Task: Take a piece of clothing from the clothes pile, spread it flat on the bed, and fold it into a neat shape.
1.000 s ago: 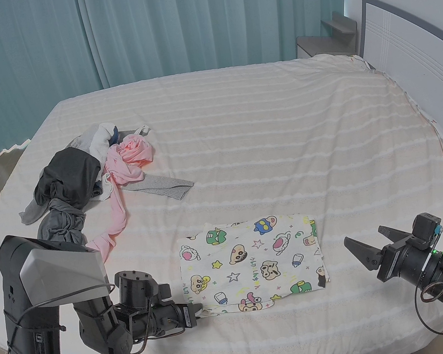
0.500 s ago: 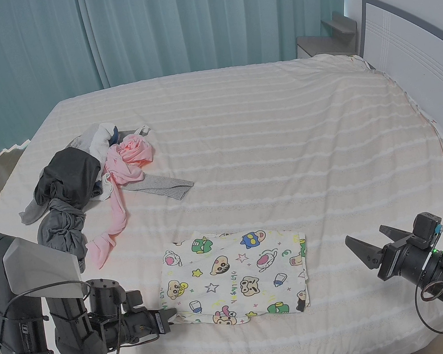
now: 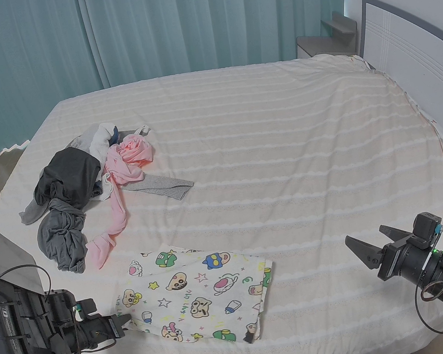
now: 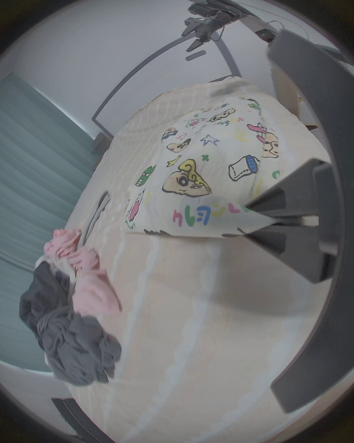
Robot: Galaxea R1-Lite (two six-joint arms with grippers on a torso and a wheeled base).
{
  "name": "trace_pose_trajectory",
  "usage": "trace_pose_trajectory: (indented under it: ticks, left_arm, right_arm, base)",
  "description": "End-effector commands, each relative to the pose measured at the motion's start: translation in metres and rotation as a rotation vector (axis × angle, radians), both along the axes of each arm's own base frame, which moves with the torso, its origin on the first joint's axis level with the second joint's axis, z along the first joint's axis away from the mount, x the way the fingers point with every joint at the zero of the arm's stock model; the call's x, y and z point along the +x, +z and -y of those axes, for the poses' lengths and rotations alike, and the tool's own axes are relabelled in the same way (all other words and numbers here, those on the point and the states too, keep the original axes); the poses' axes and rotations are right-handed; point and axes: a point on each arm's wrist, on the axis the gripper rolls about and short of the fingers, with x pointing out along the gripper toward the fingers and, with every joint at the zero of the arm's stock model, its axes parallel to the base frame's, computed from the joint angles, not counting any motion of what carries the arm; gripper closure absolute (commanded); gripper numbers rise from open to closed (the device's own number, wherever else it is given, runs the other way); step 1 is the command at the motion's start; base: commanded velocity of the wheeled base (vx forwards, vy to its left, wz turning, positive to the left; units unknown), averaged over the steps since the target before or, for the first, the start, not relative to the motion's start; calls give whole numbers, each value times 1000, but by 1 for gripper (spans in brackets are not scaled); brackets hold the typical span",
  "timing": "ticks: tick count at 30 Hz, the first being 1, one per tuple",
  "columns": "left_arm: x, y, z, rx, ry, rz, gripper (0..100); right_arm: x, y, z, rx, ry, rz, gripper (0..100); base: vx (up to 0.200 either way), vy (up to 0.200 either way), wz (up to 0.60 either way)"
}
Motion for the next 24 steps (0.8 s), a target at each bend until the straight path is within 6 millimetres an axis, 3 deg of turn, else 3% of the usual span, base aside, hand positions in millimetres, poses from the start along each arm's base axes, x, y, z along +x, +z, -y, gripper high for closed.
trace_pose_trajectory:
  ticks: [1, 8, 14, 24]
  left_arm:
    - [-6, -4, -28, -16, 81, -6, 100]
    - [-9, -6, -68, -49, 195, 26, 100]
    - [-5, -15, -117, -48, 338, 83, 100]
    - [2, -11, -159, -89, 488, 161, 100]
  right_arm:
    - [-3, -3, 2, -9, 0, -15, 0]
    - [-3, -3, 2, -10, -2, -16, 0]
    - [-3, -3, 2, -11, -2, -18, 0]
    - [-3, -3, 2, -11, -2, -17, 0]
  base:
    - [0, 0, 0]
    - [0, 0, 0]
    - [0, 0, 0]
    - [0, 0, 0]
